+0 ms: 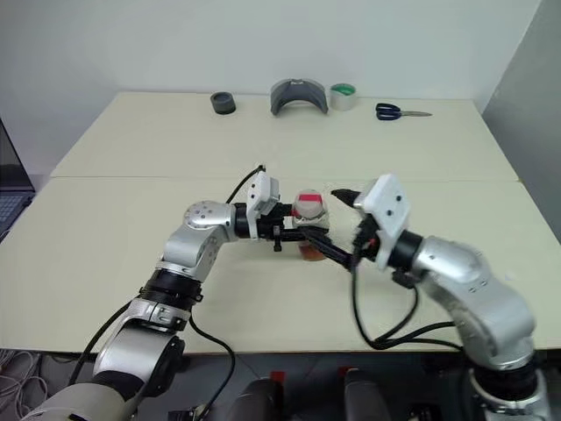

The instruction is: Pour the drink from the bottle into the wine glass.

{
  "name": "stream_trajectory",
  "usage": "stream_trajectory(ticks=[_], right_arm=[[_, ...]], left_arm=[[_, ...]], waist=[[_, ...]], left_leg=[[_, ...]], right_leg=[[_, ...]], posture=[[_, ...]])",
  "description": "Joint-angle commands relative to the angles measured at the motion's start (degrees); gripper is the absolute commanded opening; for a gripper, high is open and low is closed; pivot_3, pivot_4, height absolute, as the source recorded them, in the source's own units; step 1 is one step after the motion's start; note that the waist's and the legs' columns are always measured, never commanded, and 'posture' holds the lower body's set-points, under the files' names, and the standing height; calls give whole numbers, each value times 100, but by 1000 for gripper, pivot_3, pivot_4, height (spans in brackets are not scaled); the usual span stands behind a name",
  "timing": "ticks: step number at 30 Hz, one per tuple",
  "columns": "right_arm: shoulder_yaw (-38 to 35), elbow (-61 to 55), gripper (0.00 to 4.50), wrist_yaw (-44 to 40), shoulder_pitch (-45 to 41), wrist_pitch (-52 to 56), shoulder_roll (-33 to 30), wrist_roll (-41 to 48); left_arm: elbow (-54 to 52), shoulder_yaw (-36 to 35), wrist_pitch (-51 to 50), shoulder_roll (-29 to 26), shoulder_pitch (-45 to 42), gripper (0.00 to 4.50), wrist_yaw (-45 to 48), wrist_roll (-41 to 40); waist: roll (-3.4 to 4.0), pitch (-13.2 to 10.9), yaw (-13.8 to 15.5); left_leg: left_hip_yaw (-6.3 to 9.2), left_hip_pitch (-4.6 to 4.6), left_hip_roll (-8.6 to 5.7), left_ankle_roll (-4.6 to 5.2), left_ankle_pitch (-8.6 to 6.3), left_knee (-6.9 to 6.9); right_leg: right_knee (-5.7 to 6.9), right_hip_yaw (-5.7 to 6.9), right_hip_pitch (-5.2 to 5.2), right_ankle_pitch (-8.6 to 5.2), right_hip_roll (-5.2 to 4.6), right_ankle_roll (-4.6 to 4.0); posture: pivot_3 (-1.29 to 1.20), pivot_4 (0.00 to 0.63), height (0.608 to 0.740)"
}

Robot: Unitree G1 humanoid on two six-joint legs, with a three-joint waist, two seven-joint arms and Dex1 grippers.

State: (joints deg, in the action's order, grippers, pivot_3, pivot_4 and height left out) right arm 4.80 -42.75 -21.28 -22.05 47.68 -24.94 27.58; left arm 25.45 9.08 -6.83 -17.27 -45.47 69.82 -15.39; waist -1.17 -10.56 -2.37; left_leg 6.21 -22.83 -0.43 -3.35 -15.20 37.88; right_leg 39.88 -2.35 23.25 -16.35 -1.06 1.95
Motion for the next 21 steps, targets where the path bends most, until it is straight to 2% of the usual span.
stream_trajectory(ticks=[1, 4, 7, 13, 16, 21], right_arm=[[402, -59, 4333, 892, -154, 16, 447, -648], [648, 59, 4333, 1399, -200, -15, 922, -1028], [712, 119, 4333, 1552, -265, -64, 1171, -1221], [683, 286, 4333, 1558, -428, -25, 1342, -1376], [659, 321, 3773, 1457, -432, 36, 1304, -1342], [692, 315, 2065, 1298, -412, 33, 1267, -1293]], left_arm=[[36, -108, 249, 61, -273, 1838, -17, -16], [100, -85, 314, 78, -316, 1838, 20, -20], [100, -61, 348, 89, -299, 1838, 47, -2], [44, -53, 349, 101, -251, 1838, 46, 14], [47, -59, 352, 104, -253, 1838, 36, 24], [7, -65, 342, 100, -226, 1838, 28, 25]], waist=[[0, 0, 1], [0, 0, -1], [0, 0, 5], [0, 0, -5], [0, 0, -5], [0, 0, -8]], left_leg=[[0, -1, -1, 0, 0, 0], [-2, -1, -2, -1, 1, -2], [1, -3, -3, -2, 1, -2], [-1, -2, -2, -1, 0, -2], [1, -2, -2, 0, 0, -2], [0, -2, -2, 0, 0, -2]], right_leg=[[-1, -1, 1, 0, 0, 0], [-2, -2, 2, 0, -2, 0], [-3, -1, 3, 0, -3, 0], [-2, -1, 3, 0, -1, -1], [-2, 0, 3, 0, -2, -1], [-2, 0, 3, 0, -1, -1]], posture=[[0, 150, 740], [0, 150, 740], [0, 150, 740], [0, 150, 740], [0, 150, 740], [0, 150, 740]])
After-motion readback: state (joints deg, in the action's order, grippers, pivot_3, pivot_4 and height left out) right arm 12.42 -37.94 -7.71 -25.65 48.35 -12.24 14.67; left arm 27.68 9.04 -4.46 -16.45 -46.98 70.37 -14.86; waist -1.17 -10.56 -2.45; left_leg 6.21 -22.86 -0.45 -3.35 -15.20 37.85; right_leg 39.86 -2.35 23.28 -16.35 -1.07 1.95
